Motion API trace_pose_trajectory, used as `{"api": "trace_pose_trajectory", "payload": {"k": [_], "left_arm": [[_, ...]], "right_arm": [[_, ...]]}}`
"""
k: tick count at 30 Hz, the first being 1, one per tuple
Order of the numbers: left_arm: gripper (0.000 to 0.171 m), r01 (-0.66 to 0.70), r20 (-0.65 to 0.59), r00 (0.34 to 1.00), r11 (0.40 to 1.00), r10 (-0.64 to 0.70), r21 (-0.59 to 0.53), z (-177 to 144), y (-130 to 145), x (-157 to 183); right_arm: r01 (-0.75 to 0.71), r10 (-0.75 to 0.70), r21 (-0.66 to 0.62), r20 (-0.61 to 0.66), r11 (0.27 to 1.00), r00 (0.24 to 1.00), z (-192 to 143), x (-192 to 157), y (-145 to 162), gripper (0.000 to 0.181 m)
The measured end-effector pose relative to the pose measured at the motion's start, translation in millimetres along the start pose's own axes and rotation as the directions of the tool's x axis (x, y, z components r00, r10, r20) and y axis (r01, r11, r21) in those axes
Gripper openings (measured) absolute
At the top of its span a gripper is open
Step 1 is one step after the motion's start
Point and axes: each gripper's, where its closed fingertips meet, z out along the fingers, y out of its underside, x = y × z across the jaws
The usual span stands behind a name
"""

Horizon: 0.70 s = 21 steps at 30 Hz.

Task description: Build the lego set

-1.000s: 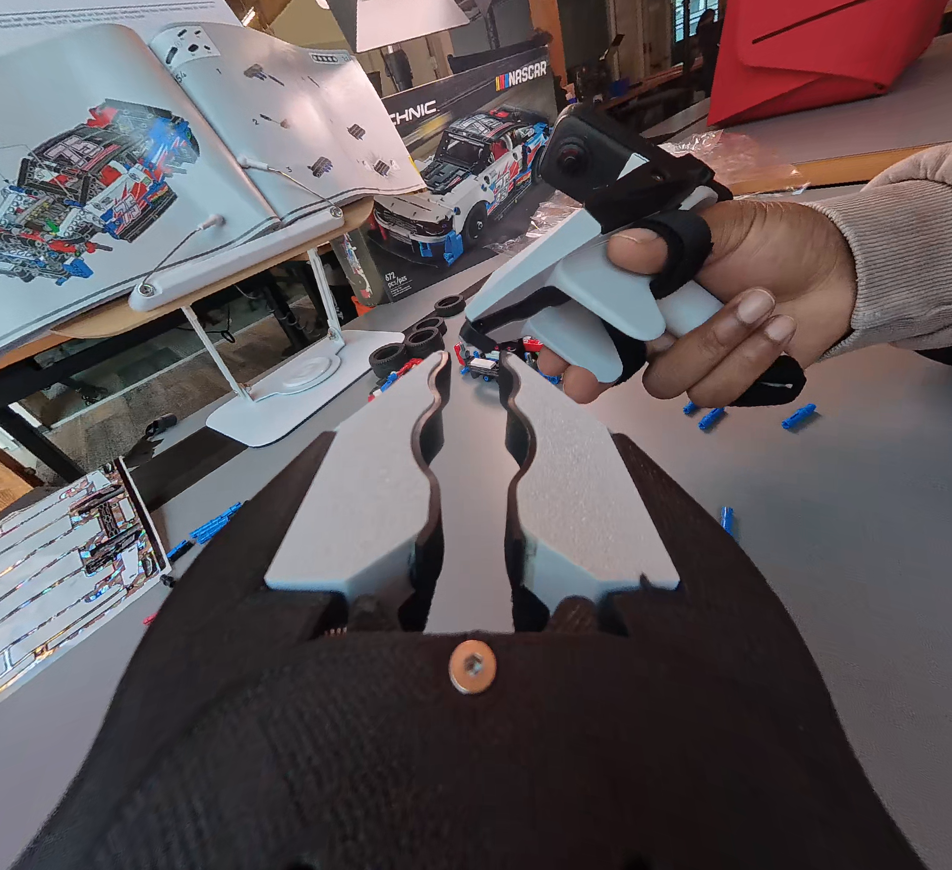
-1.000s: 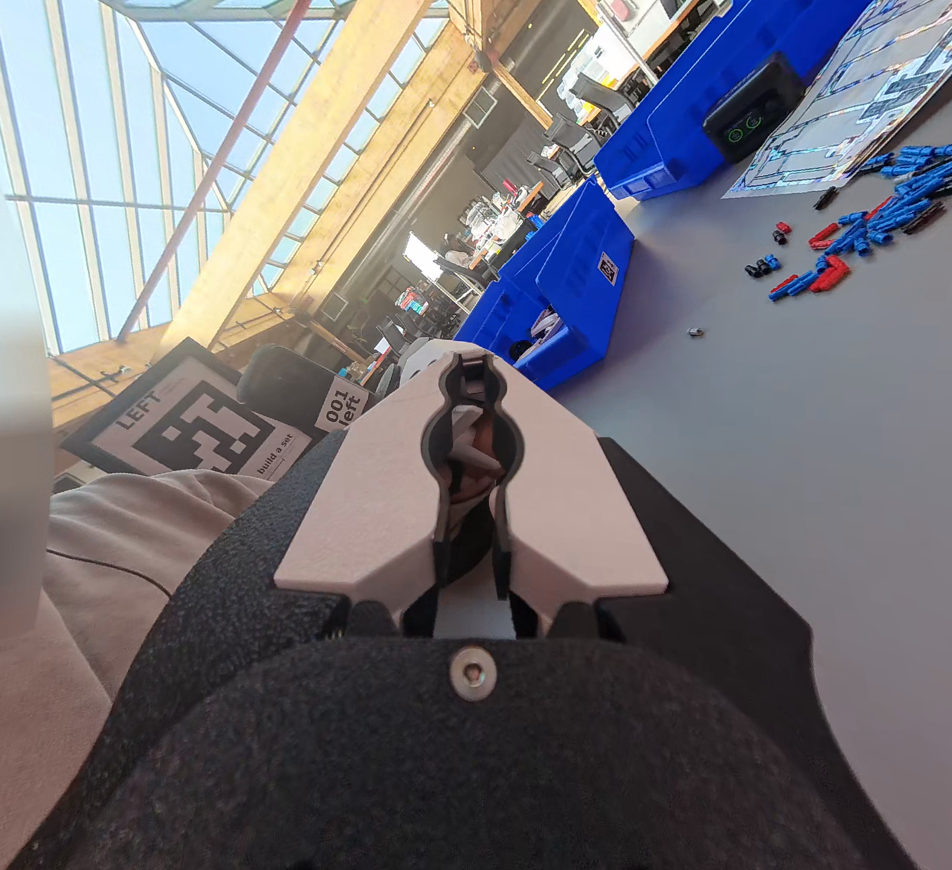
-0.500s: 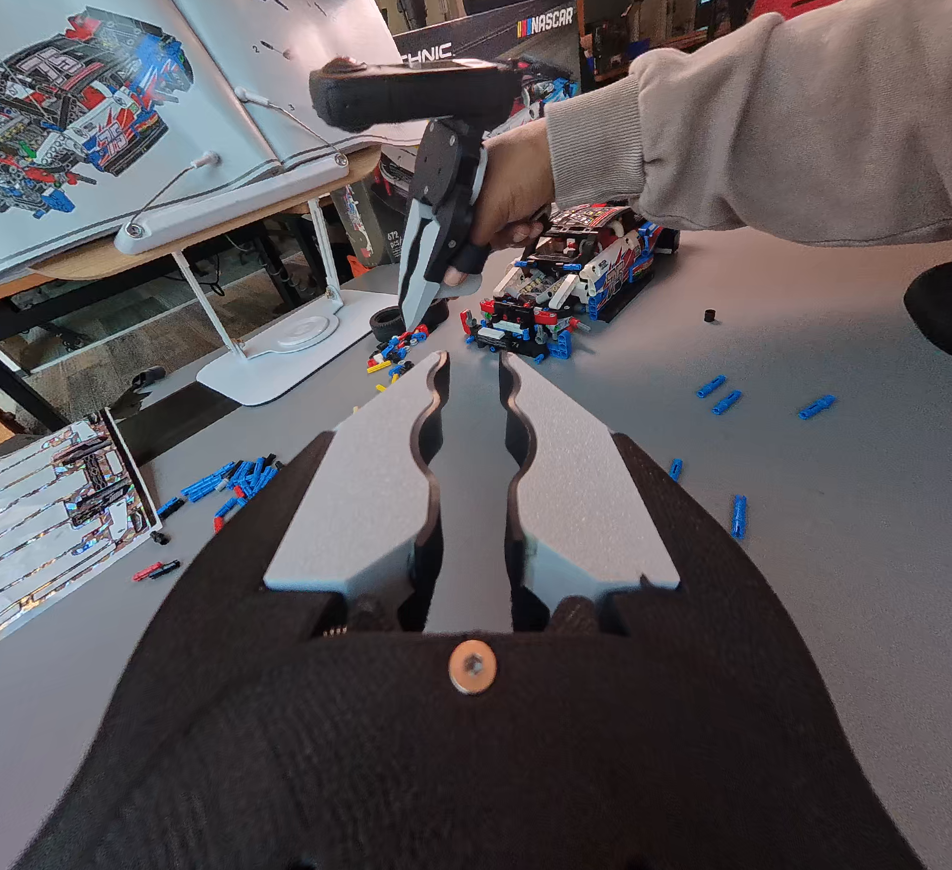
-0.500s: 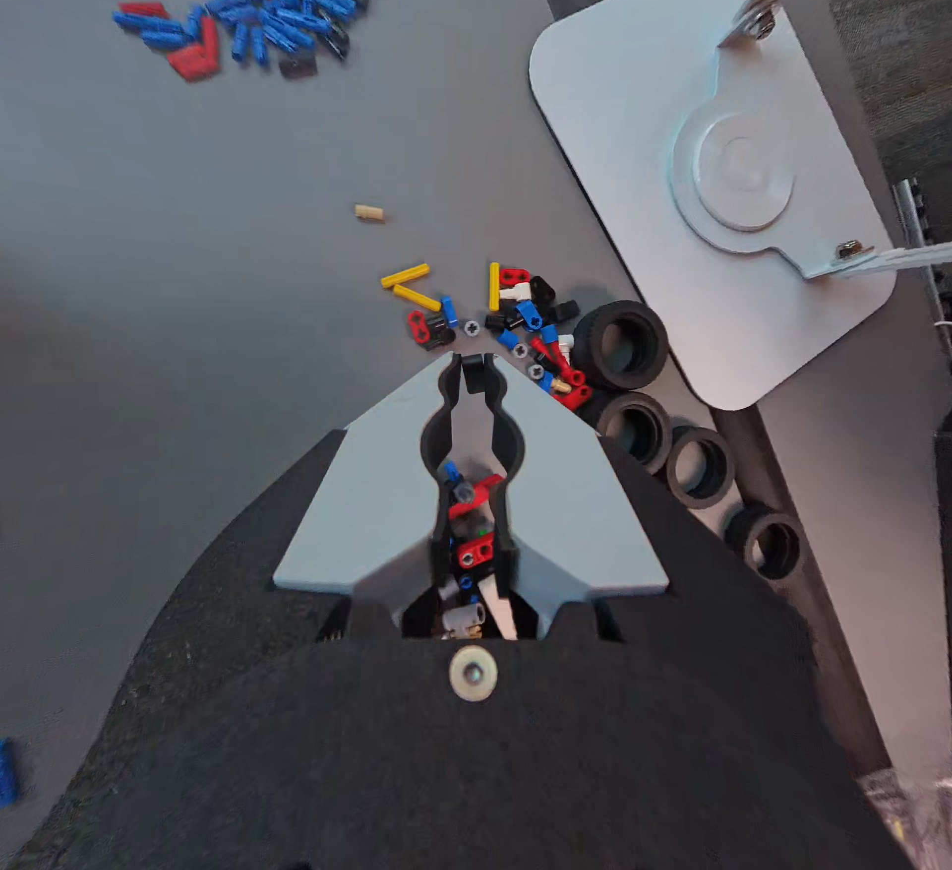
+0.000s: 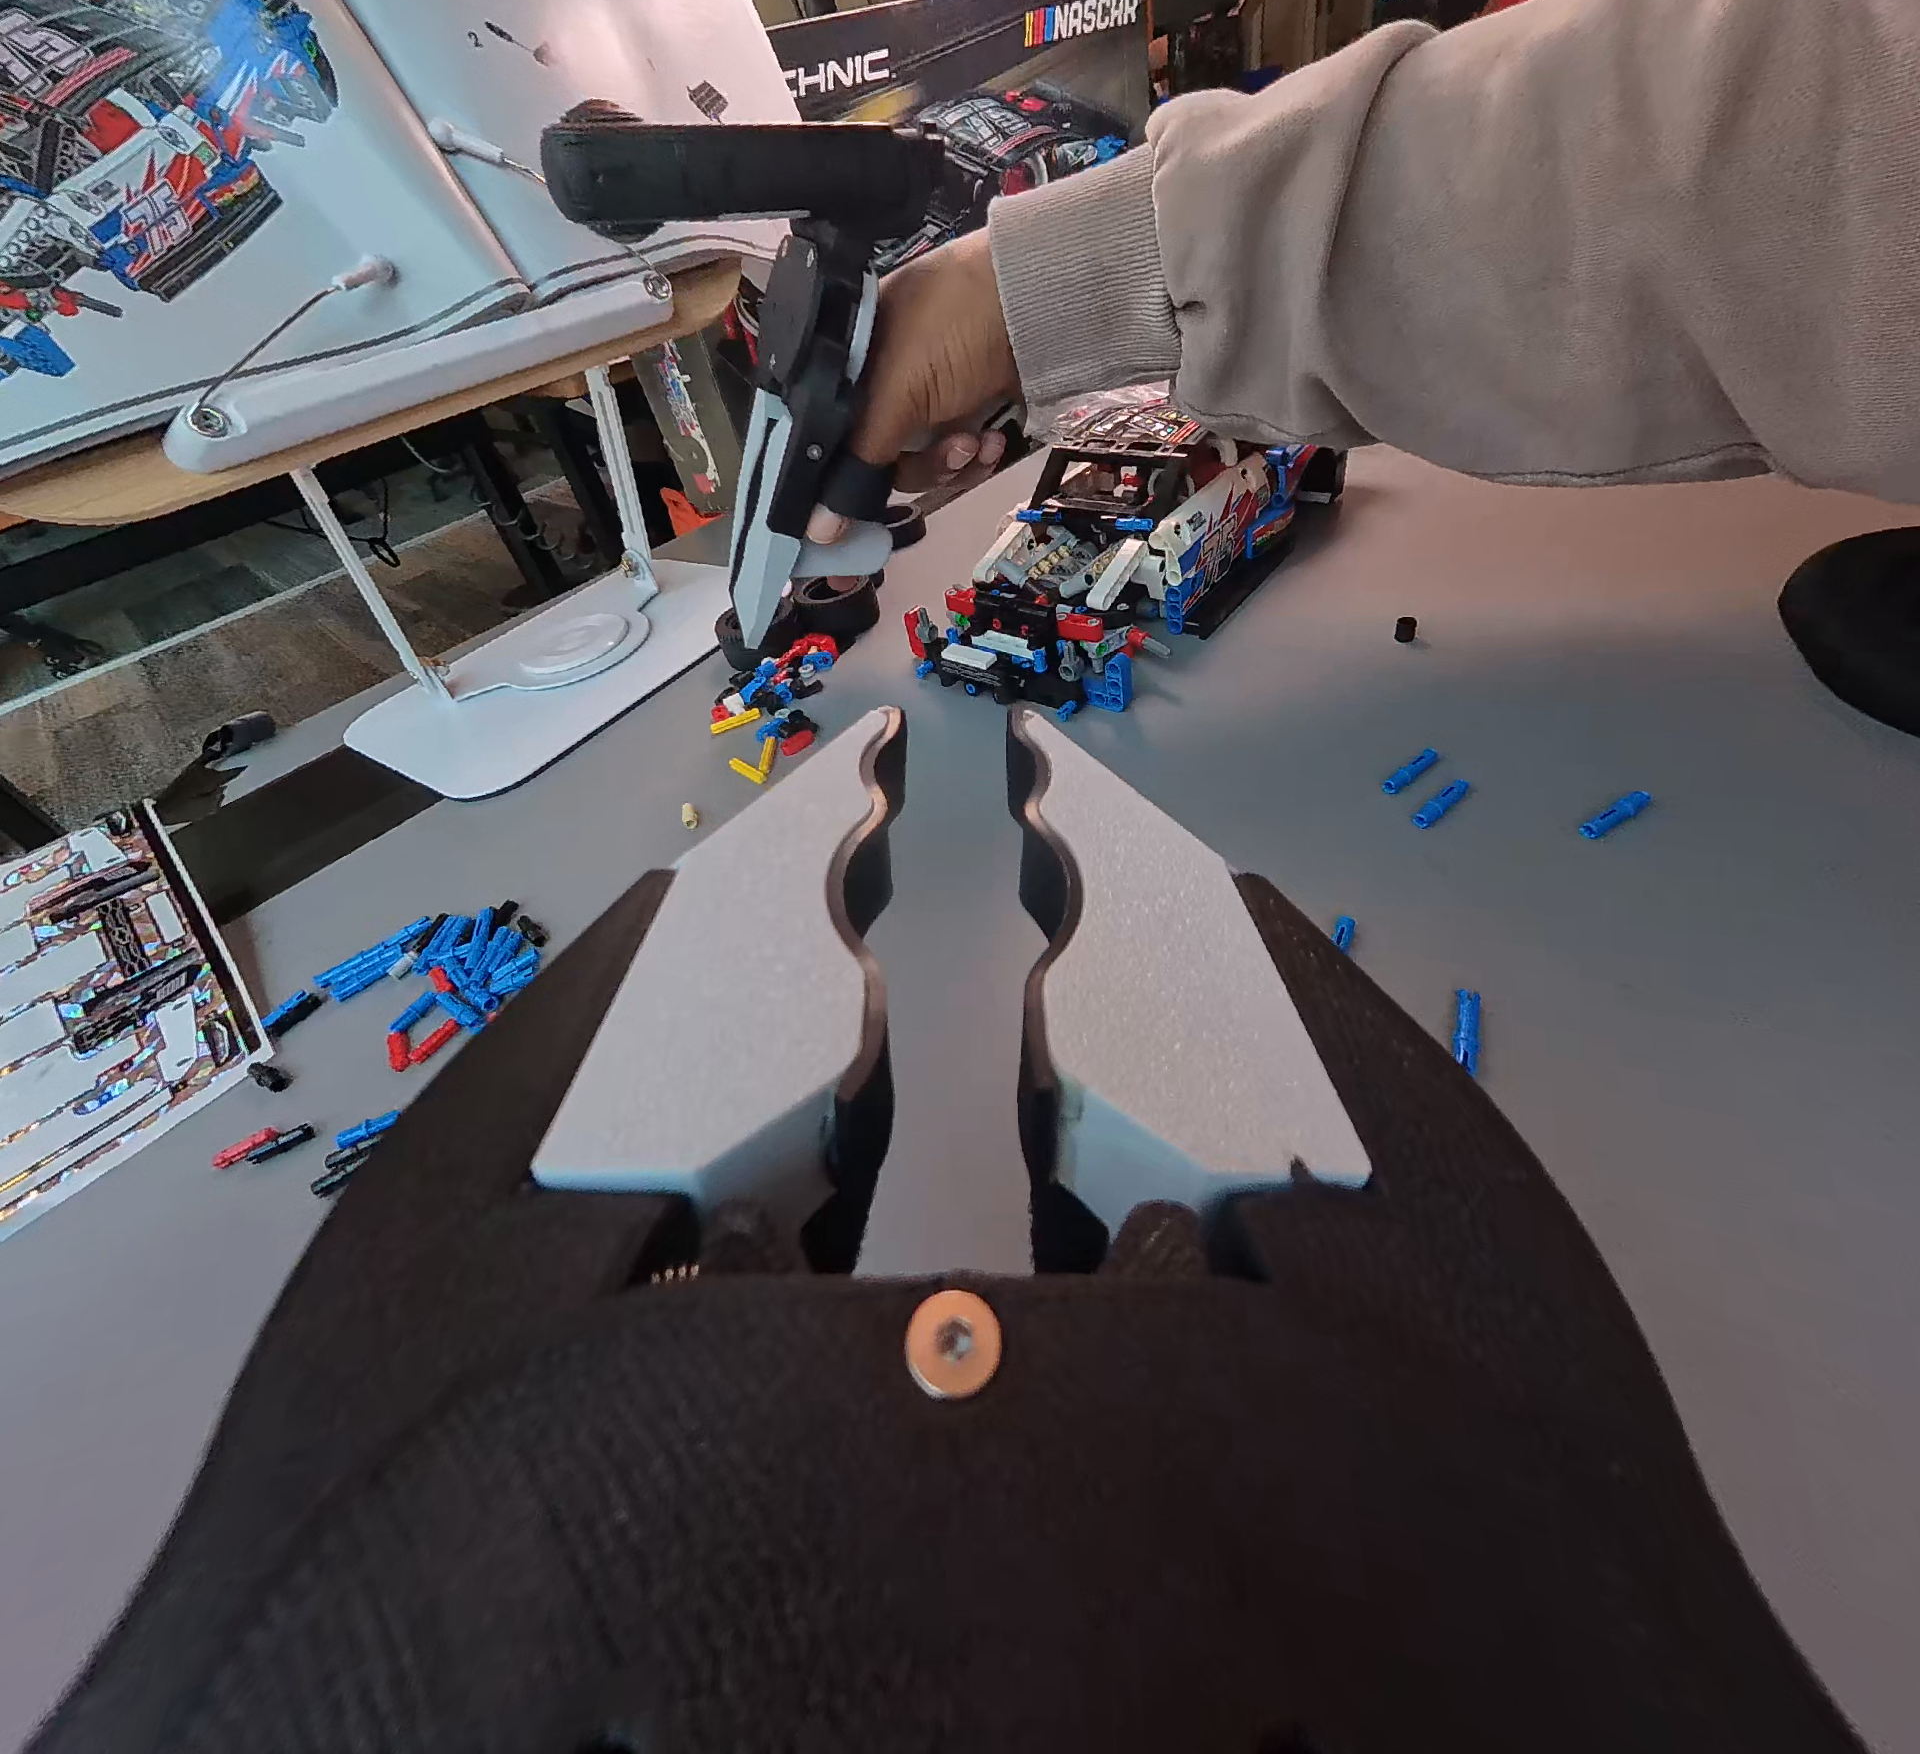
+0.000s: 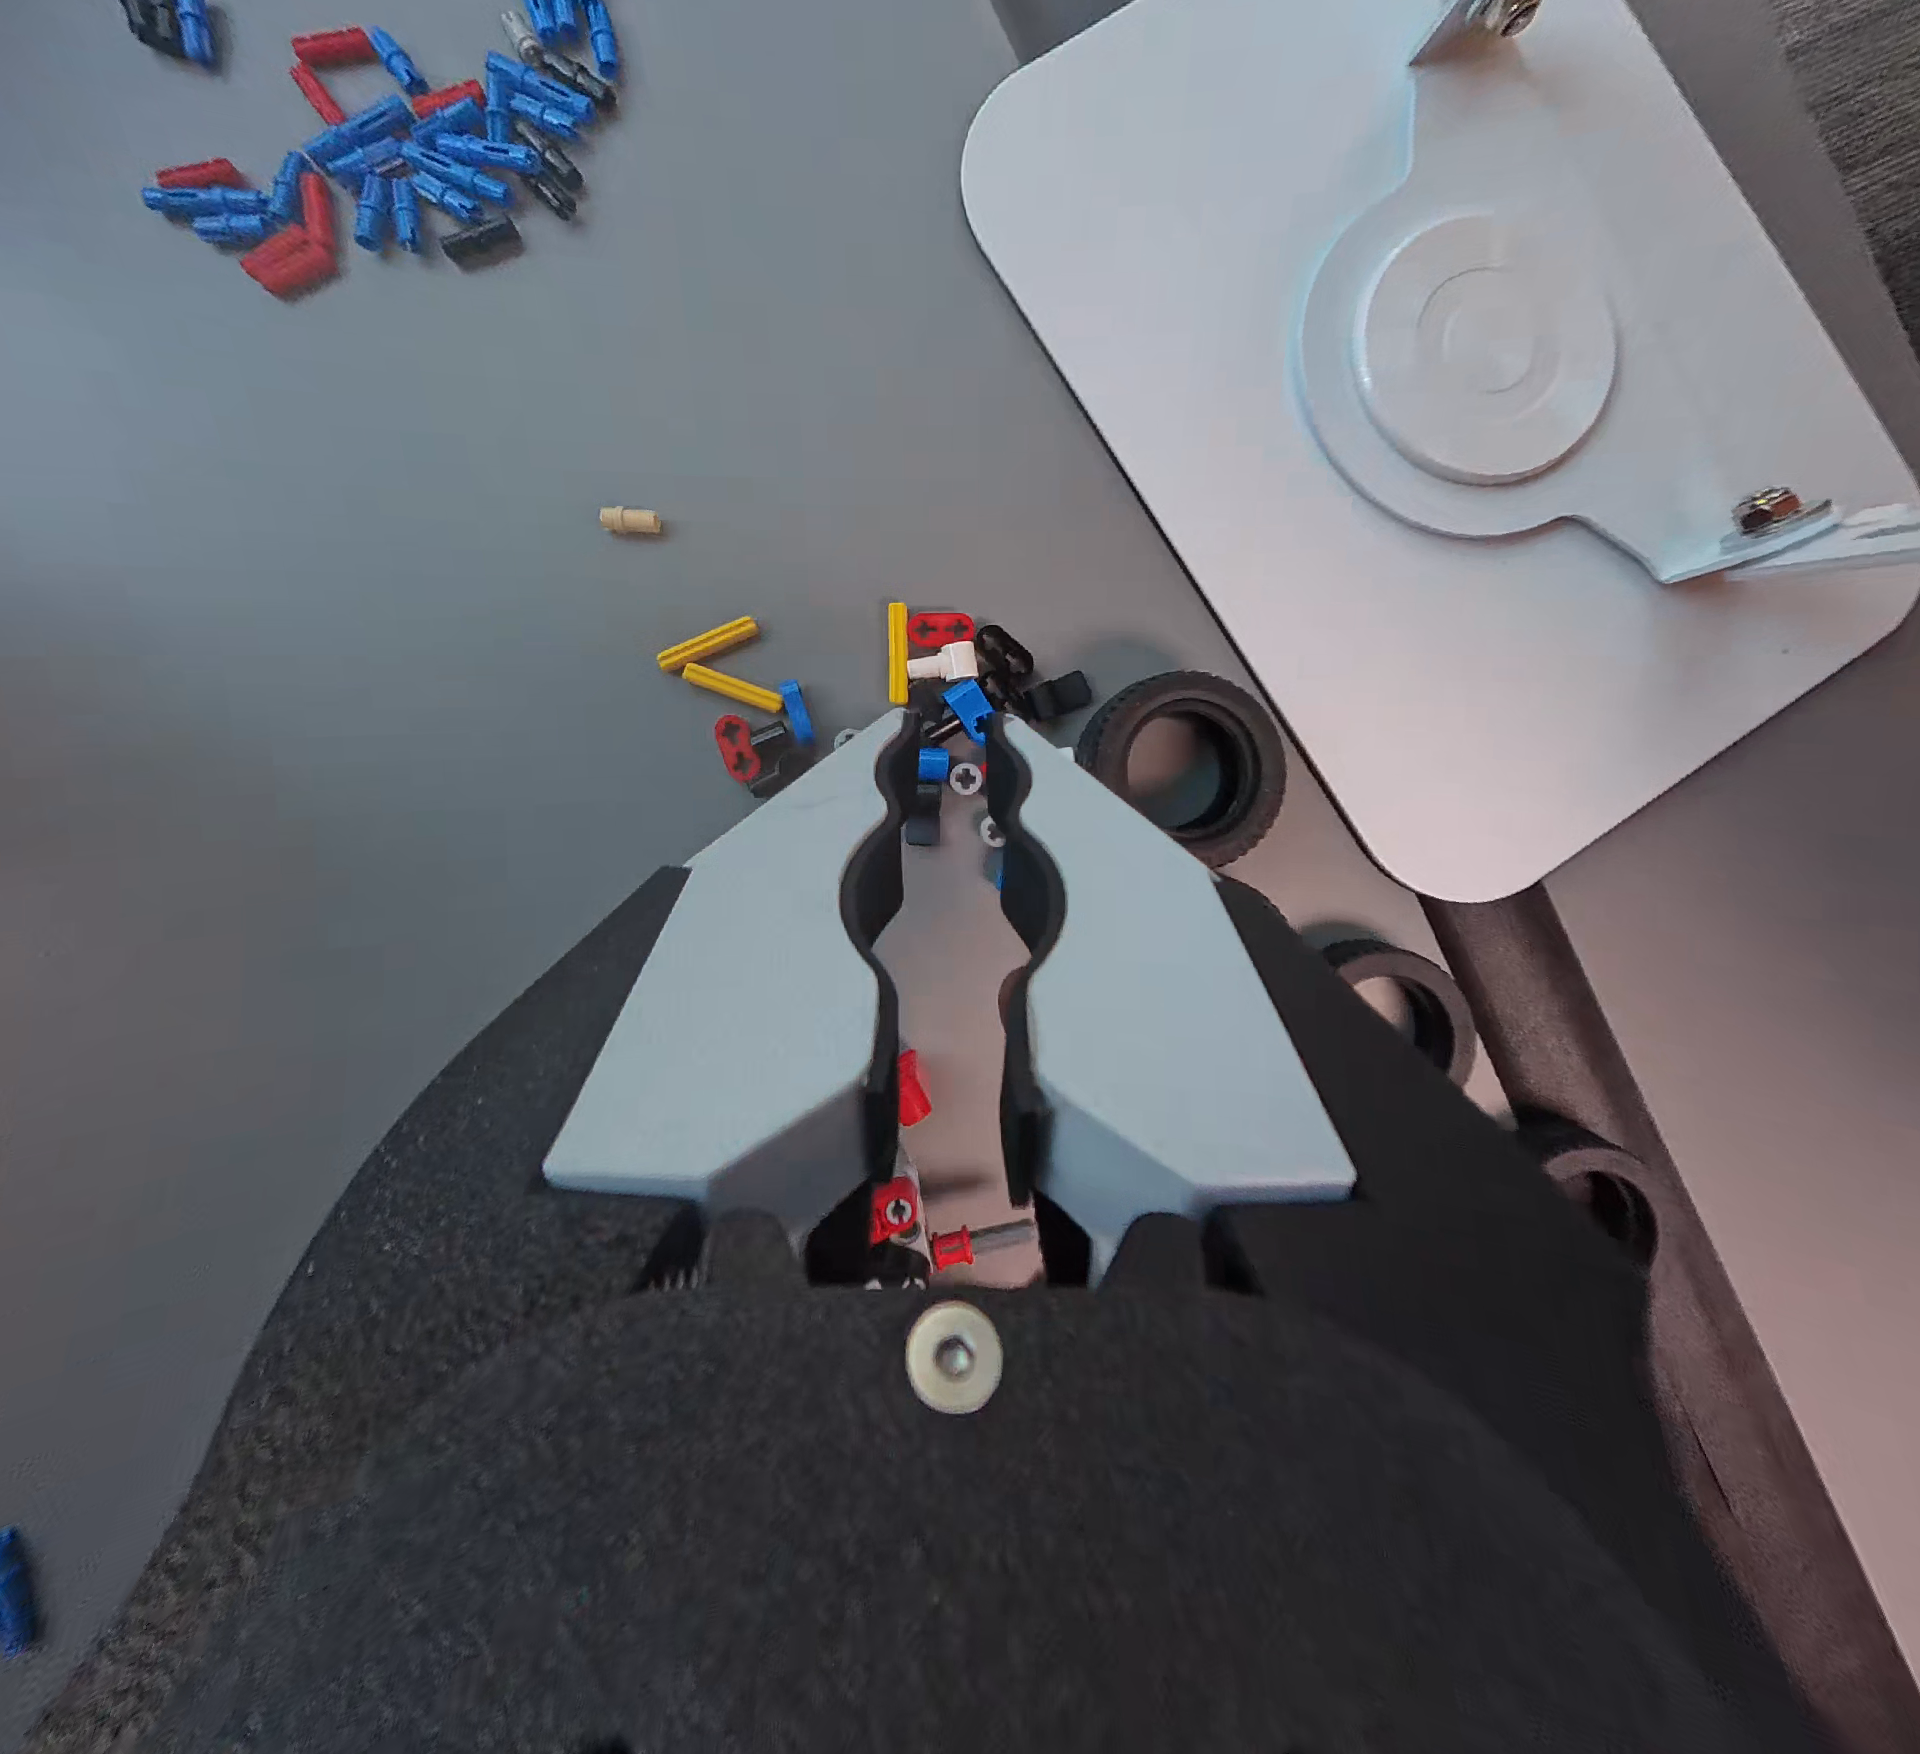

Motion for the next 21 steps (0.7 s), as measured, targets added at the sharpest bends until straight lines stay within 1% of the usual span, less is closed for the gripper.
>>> {"api": "trace_pose_trajectory", "payload": {"k": [2, 6, 13, 18, 21], "left_arm": [[0.017, 0.002, -0.001, 1.0, 1.0, -0.002, -0.008, 1, 2, 0], [0.017, 0.009, 0.004, 1.0, 1.0, -0.009, -0.012, 0, 3, -2], [0.016, 0.015, -0.001, 1.0, 1.0, -0.015, -0.014, 1, 4, -2], [0.016, 0.018, -0.001, 1.0, 1.0, -0.018, -0.01, 0, 3, -3], [0.016, 0.017, -0.001, 1.0, 1.0, -0.017, -0.009, 0, 2, -3]], "right_arm": [[0.022, -0.02, -0.051, 0.038, 0.998, 0.999, 5, -9, 6, 0.008], [0.089, -0.086, -0.105, 0.031, 0.99, 0.996, 19, -14, 15, 0.004], [0.082, -0.078, -0.107, 0.043, 0.991, 0.996, 25, -16, 14, 0.005], [0.118, -0.118, -0.13, 0.007, 0.984, 0.993, 25, -12, 17, 0.007], [0.126, -0.128, -0.114, -0.006, 0.985, 0.992, 26, -11, 15, 0.006]]}}
